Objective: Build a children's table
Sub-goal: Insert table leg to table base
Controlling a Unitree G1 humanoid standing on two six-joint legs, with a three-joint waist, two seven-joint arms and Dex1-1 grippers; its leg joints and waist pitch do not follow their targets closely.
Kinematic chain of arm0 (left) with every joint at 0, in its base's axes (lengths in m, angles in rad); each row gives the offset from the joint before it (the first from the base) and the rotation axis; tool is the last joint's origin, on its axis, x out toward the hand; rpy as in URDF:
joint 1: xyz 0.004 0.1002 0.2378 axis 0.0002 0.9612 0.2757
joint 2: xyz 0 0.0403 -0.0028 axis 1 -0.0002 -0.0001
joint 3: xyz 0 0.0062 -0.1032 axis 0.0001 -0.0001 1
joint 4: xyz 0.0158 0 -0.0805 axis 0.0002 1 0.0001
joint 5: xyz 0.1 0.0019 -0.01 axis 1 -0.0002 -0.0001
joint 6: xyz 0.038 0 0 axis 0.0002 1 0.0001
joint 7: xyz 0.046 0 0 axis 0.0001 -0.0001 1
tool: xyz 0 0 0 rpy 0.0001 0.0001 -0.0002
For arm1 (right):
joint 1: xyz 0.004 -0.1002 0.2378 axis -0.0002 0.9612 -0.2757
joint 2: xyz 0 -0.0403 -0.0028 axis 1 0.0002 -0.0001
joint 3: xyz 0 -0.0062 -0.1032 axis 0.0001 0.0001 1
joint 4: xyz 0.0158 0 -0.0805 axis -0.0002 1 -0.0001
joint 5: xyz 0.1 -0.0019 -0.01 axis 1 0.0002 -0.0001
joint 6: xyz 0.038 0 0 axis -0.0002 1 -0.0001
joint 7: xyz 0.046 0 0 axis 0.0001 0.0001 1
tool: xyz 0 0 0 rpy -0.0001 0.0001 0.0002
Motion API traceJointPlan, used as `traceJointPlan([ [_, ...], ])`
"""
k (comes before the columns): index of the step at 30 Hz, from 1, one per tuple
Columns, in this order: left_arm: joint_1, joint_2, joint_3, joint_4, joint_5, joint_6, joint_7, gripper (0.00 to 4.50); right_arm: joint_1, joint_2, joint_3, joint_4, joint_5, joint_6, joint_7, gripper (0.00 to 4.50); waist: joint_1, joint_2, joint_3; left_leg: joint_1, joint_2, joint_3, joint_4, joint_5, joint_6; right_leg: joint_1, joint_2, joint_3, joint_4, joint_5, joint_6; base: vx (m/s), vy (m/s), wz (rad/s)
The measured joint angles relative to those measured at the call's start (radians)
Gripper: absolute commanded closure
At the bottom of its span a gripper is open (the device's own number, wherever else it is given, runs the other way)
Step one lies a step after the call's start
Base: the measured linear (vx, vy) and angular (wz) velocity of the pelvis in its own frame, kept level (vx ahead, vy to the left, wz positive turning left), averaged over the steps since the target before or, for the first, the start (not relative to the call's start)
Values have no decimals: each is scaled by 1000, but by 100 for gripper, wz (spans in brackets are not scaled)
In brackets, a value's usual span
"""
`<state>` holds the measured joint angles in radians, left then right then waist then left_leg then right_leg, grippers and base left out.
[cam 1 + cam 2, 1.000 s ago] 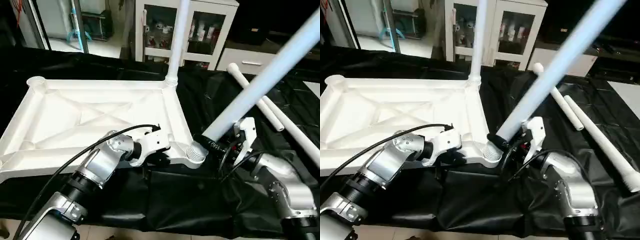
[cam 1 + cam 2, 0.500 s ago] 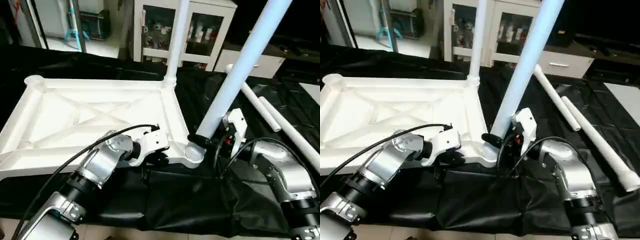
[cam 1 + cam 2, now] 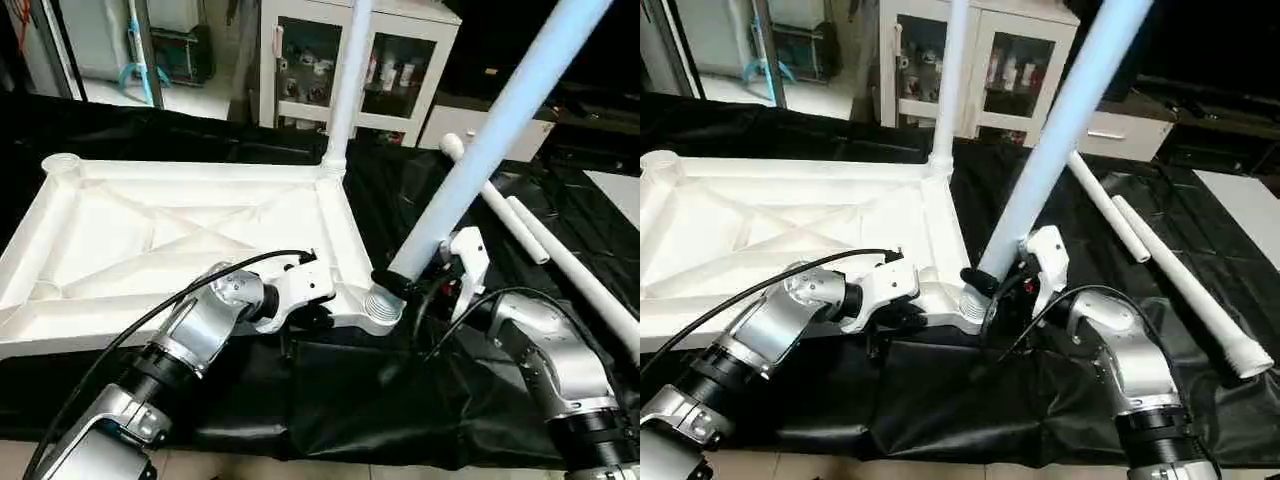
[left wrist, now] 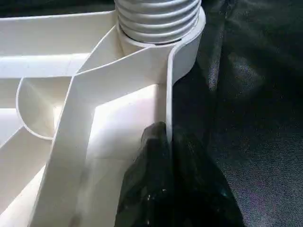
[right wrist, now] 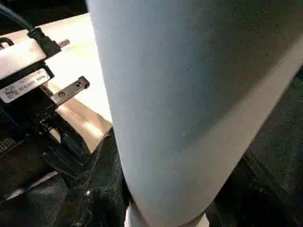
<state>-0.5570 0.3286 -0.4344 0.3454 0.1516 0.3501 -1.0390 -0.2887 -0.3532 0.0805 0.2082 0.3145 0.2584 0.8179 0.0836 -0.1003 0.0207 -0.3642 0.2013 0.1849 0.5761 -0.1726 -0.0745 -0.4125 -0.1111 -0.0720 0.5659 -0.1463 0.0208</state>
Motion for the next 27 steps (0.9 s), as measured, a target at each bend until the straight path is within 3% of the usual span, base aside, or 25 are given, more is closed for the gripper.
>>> traceJointPlan([
  [5, 0, -1, 0, 4, 0, 0, 5, 450, -13, -5, 19, 4, -16, 5, -2, 265, -10, 1, 0, 1, -7, -13, 0, 0, 0, 6, 0, -3, -12, 0, 0, 0, 0, 0],
  [10, 0, -3, 2, 15, 0, -2, 8, 450, -27, -2, 24, 13, -16, 26, -15, 265, -21, 3, 1, 6, -10, -17, -1, 0, 1, 10, -1, -4, -16, -1, 1, 0, 0, 0],
  [12, 0, -11, 10, 32, -1, -3, 21, 450, -35, 14, 23, 30, -16, 28, -46, 265, -29, 10, 2, 12, -9, -22, -4, -1, 2, 19, -3, -19, -30, -1, 1, 0, 0, 0],
  [14, -3, -43, 43, 70, 0, 2, 72, 450, -60, 79, -10, 72, -24, 38, -158, 265, -47, 24, 8, 16, -9, -39, -7, -1, 2, 36, -4, -44, -52, -2, 0, 0, 0, 0],
  [15, -13, -71, 58, 92, 0, 16, 117, 450, -78, 112, -23, 91, -40, 38, -237, 265, -56, 33, 14, 12, -6, -46, -12, -1, 1, 51, -5, -57, -57, -10, -5, 0, 0, 0],
  [16, -19, -89, 65, 101, -1, 26, 142, 450, -88, 121, -27, 98, -47, 38, -274, 265, -55, 34, 21, 12, -8, -46, -18, -1, 1, 48, -4, -55, -34, -39, -11, -91, 21, 0],
  [17, -30, -115, 67, 122, -3, 37, 174, 450, -93, 135, -39, 108, -51, 34, -320, 265, -49, 30, 24, 12, -10, -34, -24, -1, 1, 48, -4, -42, 16, -67, -32, -84, -2, 3],
  [18, -39, -138, 71, 138, -2, 45, 207, 450, -101, 155, -48, 125, -61, 32, -371, 265, -40, 8, 21, 16, -10, -8, -25, -1, 1, 50, -5, -15, 51, -79, -27, -63, -65, 17],
  [19, -57, -177, 89, 166, -3, 56, 255, 450, -135, 174, -54, 156, -83, 28, -444, 265, -28, -10, 19, 21, -13, -7, -16, -6, -3, 34, -7, 0, 58, -76, -2, 32, -109, 7],
  [20, -74, -210, 100, 195, -3, 68, 295, 450, -159, 188, -57, 182, -100, 20, -498, 265, -22, -5, 21, 20, -13, -14, -1, -18, -7, 29, -9, -5, 55, -77, -1, 32, -109, 7],
  [22, -100, -263, 131, 243, -17, 91, 383, 450, -198, 219, -61, 230, -127, -2, -598, 265, -15, 30, 19, -4, -11, -49, 7, -22, -8, 34, -14, -50, 38, -78, -1, 35, 25, -36],
  [24, -136, -302, 146, 301, -22, 99, 451, 450, -239, 246, -75, 285, -136, -13, -686, 265, -23, 34, 19, -7, -10, -57, 2, -21, -11, 33, -9, -53, 22, -77, -2, 22, 35, -17],
  [27, -166, -333, 160, 354, -23, 89, 501, 450, -286, 278, -90, 349, -144, -30, -774, 265, -27, 34, 20, -10, -11, -51, -2, -21, -11, 32, -7, -47, 10, -72, -9, 0, 0, 0],
])
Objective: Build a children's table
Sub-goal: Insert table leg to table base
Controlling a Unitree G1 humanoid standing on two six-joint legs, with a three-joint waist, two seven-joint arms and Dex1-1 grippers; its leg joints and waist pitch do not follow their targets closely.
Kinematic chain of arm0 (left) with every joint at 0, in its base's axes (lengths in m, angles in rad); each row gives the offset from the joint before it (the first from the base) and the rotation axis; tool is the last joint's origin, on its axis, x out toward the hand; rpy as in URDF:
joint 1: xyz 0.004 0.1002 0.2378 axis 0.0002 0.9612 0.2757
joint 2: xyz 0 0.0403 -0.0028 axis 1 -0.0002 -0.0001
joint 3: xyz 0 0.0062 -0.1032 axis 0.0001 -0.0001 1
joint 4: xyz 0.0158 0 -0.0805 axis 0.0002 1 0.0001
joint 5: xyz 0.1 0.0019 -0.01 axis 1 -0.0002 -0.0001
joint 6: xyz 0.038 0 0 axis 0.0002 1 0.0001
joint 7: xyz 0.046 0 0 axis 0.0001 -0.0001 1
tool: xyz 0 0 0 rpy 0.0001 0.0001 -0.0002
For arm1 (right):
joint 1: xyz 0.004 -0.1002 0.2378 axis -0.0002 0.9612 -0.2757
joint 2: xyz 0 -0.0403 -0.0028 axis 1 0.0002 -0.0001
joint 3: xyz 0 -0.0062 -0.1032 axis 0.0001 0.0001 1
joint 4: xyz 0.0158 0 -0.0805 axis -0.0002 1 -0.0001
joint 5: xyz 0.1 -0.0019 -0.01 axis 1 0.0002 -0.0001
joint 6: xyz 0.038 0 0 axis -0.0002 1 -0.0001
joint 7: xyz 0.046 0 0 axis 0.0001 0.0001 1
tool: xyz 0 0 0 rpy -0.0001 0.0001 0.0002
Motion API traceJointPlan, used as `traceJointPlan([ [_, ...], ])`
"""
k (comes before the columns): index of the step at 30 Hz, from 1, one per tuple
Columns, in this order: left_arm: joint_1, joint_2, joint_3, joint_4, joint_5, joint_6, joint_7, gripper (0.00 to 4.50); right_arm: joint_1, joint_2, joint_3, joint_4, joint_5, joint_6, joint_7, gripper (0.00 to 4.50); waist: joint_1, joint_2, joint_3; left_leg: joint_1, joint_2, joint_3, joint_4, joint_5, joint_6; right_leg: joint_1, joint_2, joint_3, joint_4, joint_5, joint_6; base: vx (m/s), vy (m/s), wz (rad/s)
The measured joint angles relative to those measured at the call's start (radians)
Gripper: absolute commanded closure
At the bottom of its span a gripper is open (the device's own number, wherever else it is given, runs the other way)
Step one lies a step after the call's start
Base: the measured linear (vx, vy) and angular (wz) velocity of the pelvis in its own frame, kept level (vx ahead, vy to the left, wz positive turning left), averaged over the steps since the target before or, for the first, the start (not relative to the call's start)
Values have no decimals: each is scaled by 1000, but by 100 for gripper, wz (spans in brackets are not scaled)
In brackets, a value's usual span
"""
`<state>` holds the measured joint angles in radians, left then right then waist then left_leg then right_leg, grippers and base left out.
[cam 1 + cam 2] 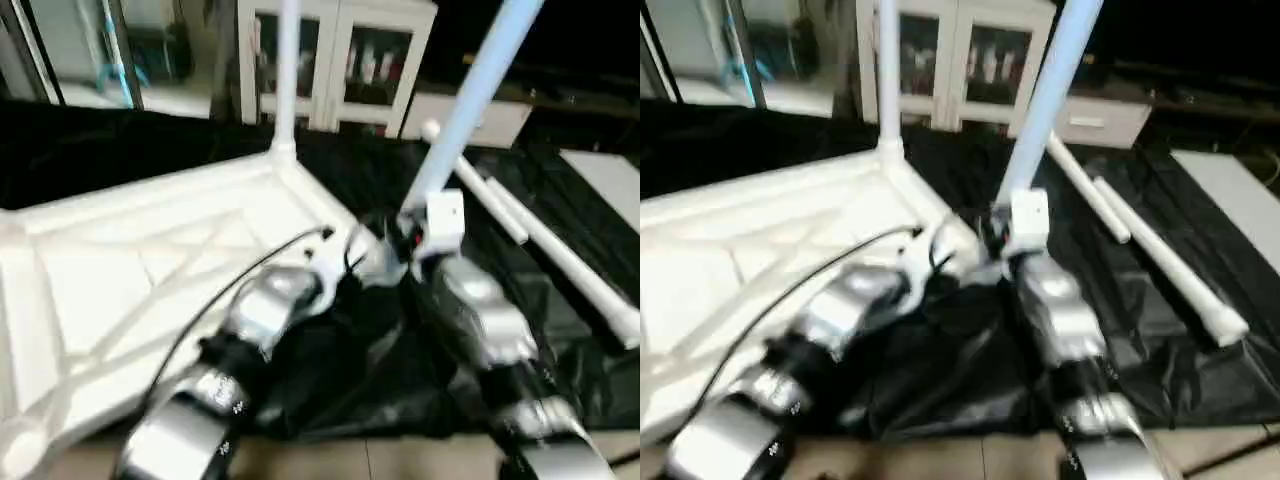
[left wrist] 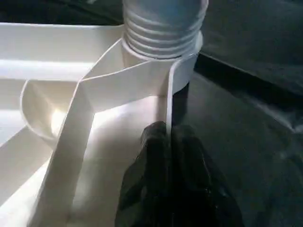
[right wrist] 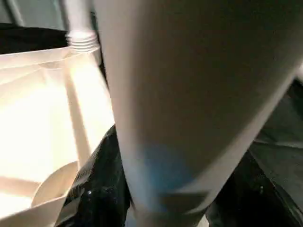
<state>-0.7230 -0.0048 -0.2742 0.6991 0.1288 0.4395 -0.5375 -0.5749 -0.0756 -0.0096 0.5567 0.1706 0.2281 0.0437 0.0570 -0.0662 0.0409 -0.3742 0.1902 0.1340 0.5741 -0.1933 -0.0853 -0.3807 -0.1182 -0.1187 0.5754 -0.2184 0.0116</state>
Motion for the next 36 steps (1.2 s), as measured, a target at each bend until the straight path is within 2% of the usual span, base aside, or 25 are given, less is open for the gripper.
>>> traceJointPlan([
  [5, -36, -49, 17, 65, -3, -5, 70, 450, -91, 36, -61, 137, 13, -36, -136, 265, 4, -1, 2, 1, 0, 17, 1, 0, 0, -2, -1, 16, 0, 5, -2, 0, 0, 0],
  [8, -36, -50, 18, 65, -7, -5, 79, 450, -110, 38, -62, 168, 14, -53, -144, 265, 4, -4, 0, 4, 0, 24, 2, 0, 0, -2, -1, 23, 0, 18, -2, 0, 0, 0],
  [9, -39, -43, 18, 65, -8, -5, 77, 450, -124, 41, -62, 188, 14, -61, -144, 265, 4, -10, 0, 5, 0, 26, 2, 0, 1, -3, -1, 26, 0, 31, 0, 0, 0, 0],
  [13, -51, -35, 18, 67, -8, -9, 75, 450, -141, 42, -62, 205, 16, -71, -144, 265, 7, -15, 0, 6, 2, 27, 2, 0, 1, -4, 0, 26, 3, 47, 9, 13, -7, 0],
  [18, -63, -30, 18, 69, -8, -12, 75, 450, -149, 41, -63, 205, 16, -81, -144, 265, 17, -15, -1, 6, 15, 31, 0, 9, -5, -5, 10, 26, 3, 46, 5, 39, -18, 0],
  [21, -65, -29, 18, 70, -8, -18, 75, 450, -157, 41, -63, 213, 16, -84, -145, 265, 23, -15, -1, 8, 15, 36, -1, 8, -3, -5, 10, 28, 3, 44, 4, 0, 0, 0],
  [26, -63, -10, 17, 73, -9, -39, 51, 450, -184, 41, -63, 258, 21, -90, -140, 265, 24, -20, -1, 9, 16, 37, -1, 9, -3, -8, 11, 29, 4, 44, 4, 0, 0, 0],
  [36, -61, 1, 15, 73, -16, -52, 39, 450, -198, 41, -63, 289, 26, -108, -129, 265, 22, -25, -1, 9, 16, 38, -1, 9, -4, -9, 11, 30, 5, 45, 4, 0, 0, 0],
])
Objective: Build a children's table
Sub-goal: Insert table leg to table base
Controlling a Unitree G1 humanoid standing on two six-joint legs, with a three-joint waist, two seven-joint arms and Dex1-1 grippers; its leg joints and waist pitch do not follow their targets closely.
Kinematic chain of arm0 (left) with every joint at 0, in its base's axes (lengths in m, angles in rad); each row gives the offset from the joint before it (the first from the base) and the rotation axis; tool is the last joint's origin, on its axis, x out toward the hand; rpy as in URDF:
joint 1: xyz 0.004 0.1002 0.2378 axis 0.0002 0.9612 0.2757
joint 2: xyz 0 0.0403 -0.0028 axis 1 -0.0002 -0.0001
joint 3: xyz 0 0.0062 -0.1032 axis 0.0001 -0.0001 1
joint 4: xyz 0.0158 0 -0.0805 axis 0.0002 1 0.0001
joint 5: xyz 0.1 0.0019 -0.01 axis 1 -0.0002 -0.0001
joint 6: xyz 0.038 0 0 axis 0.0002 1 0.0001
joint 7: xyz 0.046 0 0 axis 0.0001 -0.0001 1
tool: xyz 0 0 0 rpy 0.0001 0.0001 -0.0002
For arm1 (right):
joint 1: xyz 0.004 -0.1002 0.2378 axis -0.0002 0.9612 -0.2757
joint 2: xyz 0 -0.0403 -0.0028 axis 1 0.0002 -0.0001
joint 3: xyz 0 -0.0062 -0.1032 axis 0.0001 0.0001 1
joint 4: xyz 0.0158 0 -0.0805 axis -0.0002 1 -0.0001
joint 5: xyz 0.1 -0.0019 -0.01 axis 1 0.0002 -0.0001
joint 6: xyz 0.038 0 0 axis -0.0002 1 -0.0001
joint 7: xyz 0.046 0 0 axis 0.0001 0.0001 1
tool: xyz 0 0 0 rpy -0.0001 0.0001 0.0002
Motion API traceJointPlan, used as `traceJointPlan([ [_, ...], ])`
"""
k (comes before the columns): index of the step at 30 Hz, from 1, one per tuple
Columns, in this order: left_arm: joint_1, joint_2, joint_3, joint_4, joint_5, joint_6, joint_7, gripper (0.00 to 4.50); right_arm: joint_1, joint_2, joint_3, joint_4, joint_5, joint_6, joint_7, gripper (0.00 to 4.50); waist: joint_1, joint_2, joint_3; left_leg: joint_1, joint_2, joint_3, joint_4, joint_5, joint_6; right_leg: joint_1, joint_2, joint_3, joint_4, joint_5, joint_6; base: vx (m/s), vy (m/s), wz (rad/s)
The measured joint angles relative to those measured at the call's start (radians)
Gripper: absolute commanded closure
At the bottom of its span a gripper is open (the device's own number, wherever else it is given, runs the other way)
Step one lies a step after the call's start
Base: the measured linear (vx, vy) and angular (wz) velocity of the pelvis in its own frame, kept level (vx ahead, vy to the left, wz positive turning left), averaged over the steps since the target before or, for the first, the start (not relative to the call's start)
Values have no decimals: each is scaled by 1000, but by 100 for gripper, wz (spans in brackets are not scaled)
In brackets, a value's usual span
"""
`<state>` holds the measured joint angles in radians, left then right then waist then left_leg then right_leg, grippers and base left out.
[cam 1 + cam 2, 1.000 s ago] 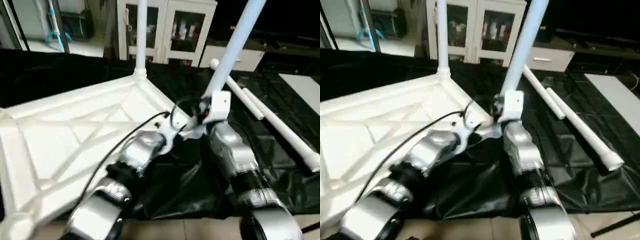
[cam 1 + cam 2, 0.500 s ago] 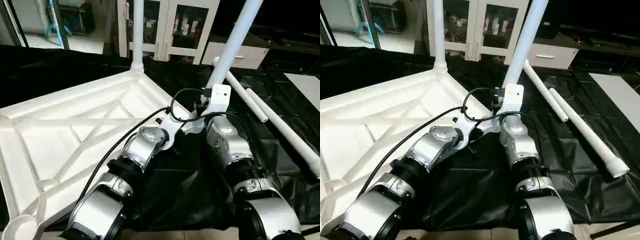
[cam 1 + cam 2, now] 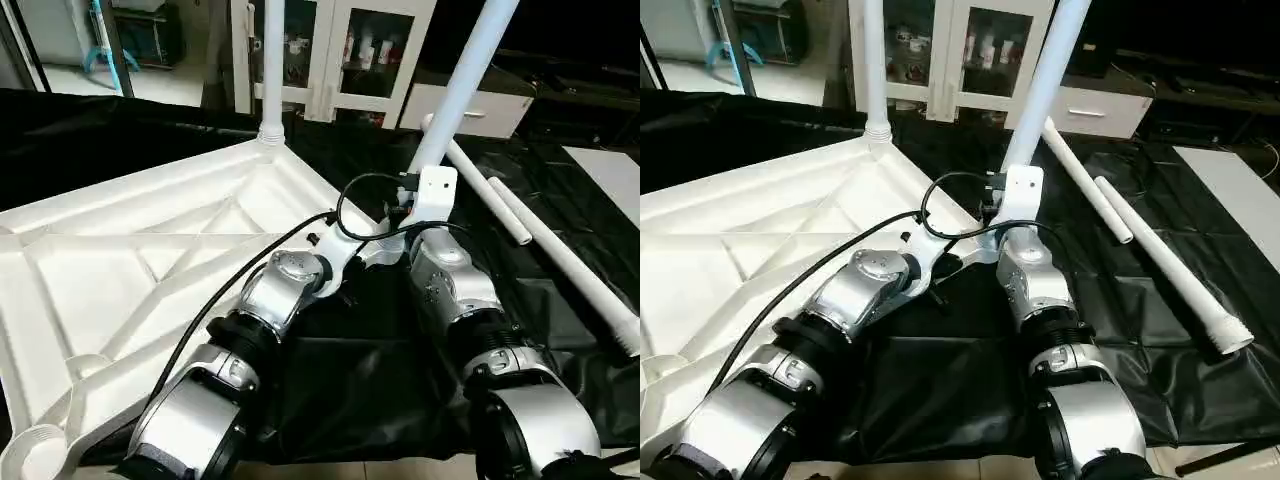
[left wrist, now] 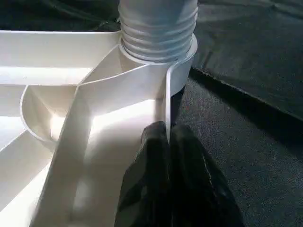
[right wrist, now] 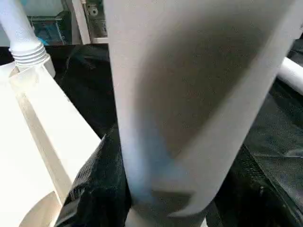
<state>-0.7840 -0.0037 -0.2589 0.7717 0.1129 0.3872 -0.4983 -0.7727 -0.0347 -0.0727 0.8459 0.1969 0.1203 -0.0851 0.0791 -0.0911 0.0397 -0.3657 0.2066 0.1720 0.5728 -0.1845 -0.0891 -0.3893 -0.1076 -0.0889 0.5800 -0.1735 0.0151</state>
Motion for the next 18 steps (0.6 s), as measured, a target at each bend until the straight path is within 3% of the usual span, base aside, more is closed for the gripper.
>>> traceJointPlan([
  [11, 1, 8, -1, 0, 0, -10, -10, 450, -14, 0, 0, 28, 2, -16, 8, 265, -2, -1, 0, 0, 0, 0, 0, 0, 0, -1, 0, 0, 0, 1, 0, 0, 0, 0],
  [18, 30, 88, -33, -69, -2, -53, -131, 450, 1, -22, 4, 25, 6, -46, 165, 265, -4, -5, -1, -2, 1, 1, 0, 0, 0, -4, 1, 1, 0, 2, -1, 0, 0, 0],
])
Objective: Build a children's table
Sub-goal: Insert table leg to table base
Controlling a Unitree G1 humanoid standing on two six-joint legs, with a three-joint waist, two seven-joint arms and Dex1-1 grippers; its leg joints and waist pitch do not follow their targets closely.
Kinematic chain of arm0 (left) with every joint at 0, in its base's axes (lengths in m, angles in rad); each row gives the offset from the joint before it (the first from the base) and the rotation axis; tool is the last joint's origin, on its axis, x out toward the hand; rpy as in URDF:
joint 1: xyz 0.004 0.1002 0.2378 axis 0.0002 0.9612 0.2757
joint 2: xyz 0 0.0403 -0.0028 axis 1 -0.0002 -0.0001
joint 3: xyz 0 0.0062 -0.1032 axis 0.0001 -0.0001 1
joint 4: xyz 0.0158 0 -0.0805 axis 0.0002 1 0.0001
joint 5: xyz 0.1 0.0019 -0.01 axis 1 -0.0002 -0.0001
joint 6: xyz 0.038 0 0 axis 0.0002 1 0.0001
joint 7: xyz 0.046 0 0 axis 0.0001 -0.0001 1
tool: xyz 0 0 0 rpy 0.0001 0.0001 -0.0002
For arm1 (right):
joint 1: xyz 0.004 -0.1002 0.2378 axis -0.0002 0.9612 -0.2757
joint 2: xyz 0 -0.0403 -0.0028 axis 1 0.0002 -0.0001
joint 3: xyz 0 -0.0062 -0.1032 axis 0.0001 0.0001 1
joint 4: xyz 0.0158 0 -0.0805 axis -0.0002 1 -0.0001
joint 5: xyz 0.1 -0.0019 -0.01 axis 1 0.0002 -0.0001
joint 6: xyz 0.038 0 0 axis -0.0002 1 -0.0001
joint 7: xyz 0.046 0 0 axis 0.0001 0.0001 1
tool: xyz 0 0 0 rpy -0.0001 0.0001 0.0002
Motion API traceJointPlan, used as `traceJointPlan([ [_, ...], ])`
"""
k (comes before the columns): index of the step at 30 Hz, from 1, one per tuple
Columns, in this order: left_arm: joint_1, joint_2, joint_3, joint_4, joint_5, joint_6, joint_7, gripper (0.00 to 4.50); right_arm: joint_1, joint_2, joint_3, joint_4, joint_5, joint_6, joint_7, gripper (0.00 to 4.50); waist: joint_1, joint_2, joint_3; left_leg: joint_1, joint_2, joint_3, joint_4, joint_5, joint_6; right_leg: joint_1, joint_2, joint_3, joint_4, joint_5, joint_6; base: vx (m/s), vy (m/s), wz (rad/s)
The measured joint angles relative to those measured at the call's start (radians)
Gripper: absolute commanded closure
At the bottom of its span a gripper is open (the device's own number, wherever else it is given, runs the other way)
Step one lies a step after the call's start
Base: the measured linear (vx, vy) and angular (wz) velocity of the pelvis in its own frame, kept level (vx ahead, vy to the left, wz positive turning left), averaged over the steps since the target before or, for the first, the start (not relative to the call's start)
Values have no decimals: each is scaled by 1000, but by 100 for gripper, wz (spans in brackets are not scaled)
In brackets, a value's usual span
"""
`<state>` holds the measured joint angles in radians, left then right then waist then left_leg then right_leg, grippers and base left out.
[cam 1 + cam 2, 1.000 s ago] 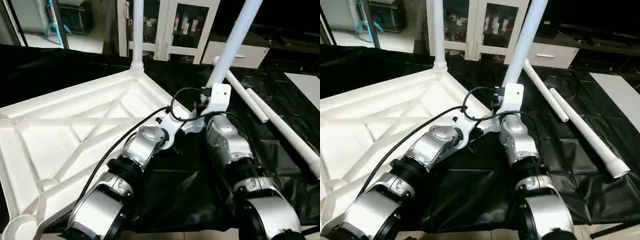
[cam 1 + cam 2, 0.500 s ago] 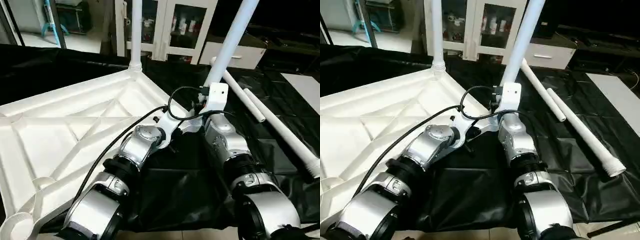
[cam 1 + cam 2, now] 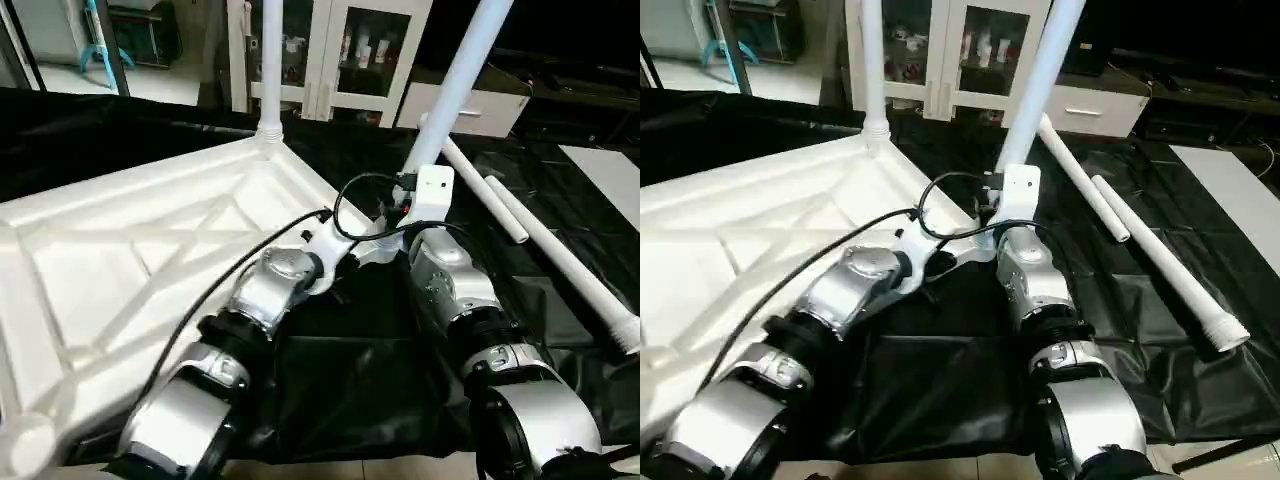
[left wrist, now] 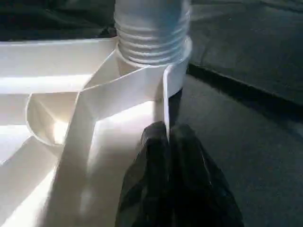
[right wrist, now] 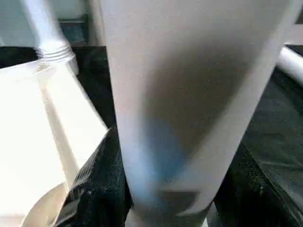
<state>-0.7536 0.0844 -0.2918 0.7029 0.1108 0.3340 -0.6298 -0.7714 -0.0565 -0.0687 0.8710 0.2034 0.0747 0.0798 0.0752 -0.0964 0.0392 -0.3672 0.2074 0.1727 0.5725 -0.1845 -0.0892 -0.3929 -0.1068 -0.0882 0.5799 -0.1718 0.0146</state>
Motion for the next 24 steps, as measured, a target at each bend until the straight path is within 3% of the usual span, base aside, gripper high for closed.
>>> traceJointPlan([
  [4, 42, 84, -18, -87, -10, -7, -125, 450, 55, -53, 47, -81, 21, 32, 212, 266, -6, -5, -3, 0, 1, 1, -2, 0, 0, -2, 2, 0, 0, -2, -2, 0, 0, 0],
  [11, 72, 187, -31, -131, -58, -37, -309, 450, 151, -165, 105, -242, 73, 139, 508, 266, 15, -6, -3, 3, 1, 2, -3, 0, 0, 0, 2, 1, 1, -2, -4, 0, 0, 0],
  [17, 134, 304, -55, -234, -117, -37, -502, 450, 271, -248, 159, -387, 122, 163, 760, 266, 25, -10, -6, 14, 1, 2, -7, 0, 0, 9, 2, 1, 0, -6, -4, 0, 0, 0],
  [19, 147, 316, -62, -257, -119, -37, -544, 450, 306, -277, 165, -420, 143, 169, 826, 266, 37, -11, -6, 17, 1, 2, -7, -1, 0, 12, 2, 2, -1, -7, -5, 0, 0, 0],
  [24, 153, 312, -82, -265, -114, -51, -558, 450, 324, -312, 173, -437, 150, 178, 880, 266, 44, -12, -7, 17, 0, 2, -7, 0, 0, 14, 2, 5, 0, -7, -5, 0, 0, 0],
])
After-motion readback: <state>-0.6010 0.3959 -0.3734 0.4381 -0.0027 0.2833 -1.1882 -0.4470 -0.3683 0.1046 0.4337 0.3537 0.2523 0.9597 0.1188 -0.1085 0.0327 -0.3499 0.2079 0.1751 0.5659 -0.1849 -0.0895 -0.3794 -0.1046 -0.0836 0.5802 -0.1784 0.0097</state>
